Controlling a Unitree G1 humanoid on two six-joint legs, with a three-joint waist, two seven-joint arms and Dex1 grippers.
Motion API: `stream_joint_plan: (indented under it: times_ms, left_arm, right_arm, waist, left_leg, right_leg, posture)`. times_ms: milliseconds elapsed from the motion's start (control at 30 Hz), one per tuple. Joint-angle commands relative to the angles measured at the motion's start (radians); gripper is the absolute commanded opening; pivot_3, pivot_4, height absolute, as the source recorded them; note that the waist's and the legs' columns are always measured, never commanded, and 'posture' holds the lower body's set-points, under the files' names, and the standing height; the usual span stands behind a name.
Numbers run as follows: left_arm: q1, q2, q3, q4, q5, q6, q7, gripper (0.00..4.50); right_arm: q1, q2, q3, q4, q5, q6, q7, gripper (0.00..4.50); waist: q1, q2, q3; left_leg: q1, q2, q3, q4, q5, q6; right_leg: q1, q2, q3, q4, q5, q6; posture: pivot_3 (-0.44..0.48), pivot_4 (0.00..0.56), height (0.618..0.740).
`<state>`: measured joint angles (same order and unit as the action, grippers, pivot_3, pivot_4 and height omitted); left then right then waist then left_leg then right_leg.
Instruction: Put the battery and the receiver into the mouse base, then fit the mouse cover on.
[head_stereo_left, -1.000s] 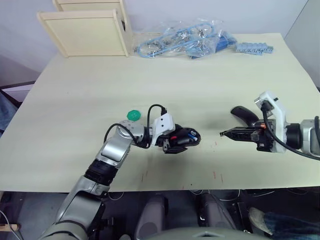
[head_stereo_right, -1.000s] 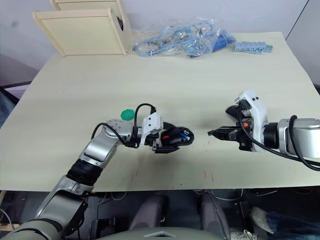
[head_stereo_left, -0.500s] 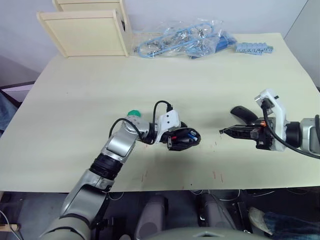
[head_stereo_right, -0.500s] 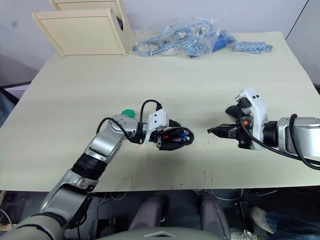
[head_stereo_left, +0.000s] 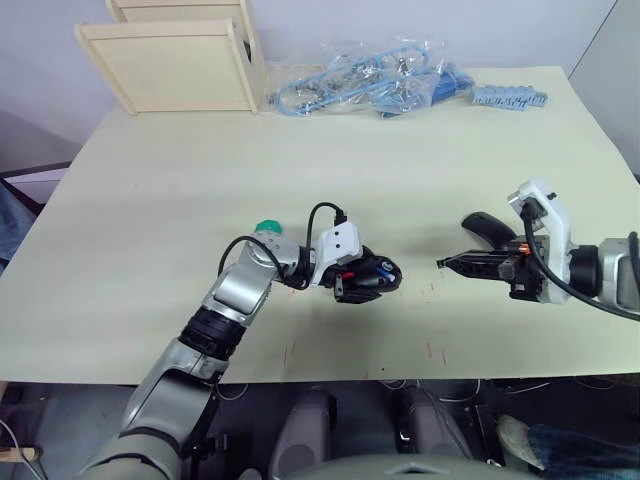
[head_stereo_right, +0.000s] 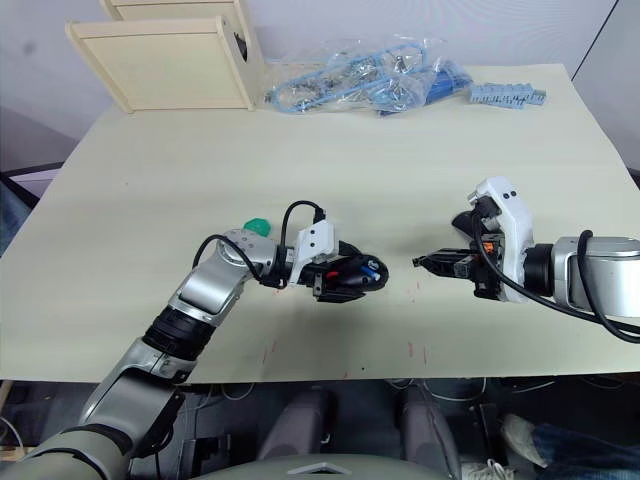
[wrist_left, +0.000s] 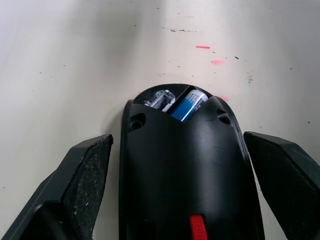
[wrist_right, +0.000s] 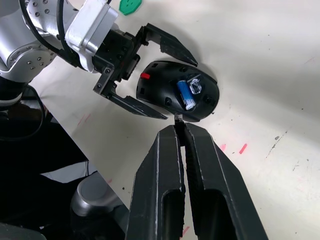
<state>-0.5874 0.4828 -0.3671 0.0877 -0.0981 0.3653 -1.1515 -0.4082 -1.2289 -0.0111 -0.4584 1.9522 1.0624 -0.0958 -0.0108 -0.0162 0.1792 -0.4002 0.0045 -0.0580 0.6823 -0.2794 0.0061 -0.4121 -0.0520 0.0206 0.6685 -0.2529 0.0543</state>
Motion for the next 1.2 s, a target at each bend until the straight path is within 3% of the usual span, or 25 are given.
stream_joint_plan:
  times_ms: [33,500,833,1200]
  left_arm:
    - [-0.017,0.007,-0.011,-0.046,0.005,0.001,-0.010,3.00]
    - [0.019,-0.005,-0.008,-0.158,0.001,0.091,0.046,2.99]
    - [0.077,-0.004,-0.046,-0.242,0.015,0.184,0.100,2.99]
    - [0.094,-0.002,-0.075,-0.235,0.031,0.185,0.130,2.99]
  right_arm:
    - [-0.020,-0.002,-0.003,-0.012,0.010,-0.010,0.002,0.00]
    - [-0.202,0.061,0.129,0.030,-0.142,0.084,0.024,0.00]
    - [-0.522,0.286,0.334,0.169,-0.363,0.341,0.060,0.00]
    - [-0.642,0.489,0.363,0.307,-0.624,0.546,0.118,0.00]
  waist:
    - [0.000,0.000,0.000]
    - [-0.001,0.000,0.000]
    - [-0.003,0.001,0.000]
    - [-0.001,0.001,0.000]
  left_leg:
    - [0.000,0.000,0.000,0.000,0.000,0.000]
    - [0.000,0.000,-0.001,0.000,0.000,0.000]
    - [0.001,0.000,-0.002,0.000,0.000,0.000]
    - [0.000,-0.001,-0.002,0.000,0.000,0.000]
  right_leg:
    - [0.000,0.000,0.000,0.000,0.000,0.000]
    - [0.000,0.000,0.000,0.000,0.000,0.000]
    - [-0.001,0.000,0.001,0.001,0.000,0.000]
    - [-0.001,-0.001,0.000,0.002,0.000,0.000]
  posture:
    - [0.000,0.150,0.740]
    - [0.000,0.150,0.740]
    - [0.000,0.150,0.740]
    - [0.000,0.150,0.740]
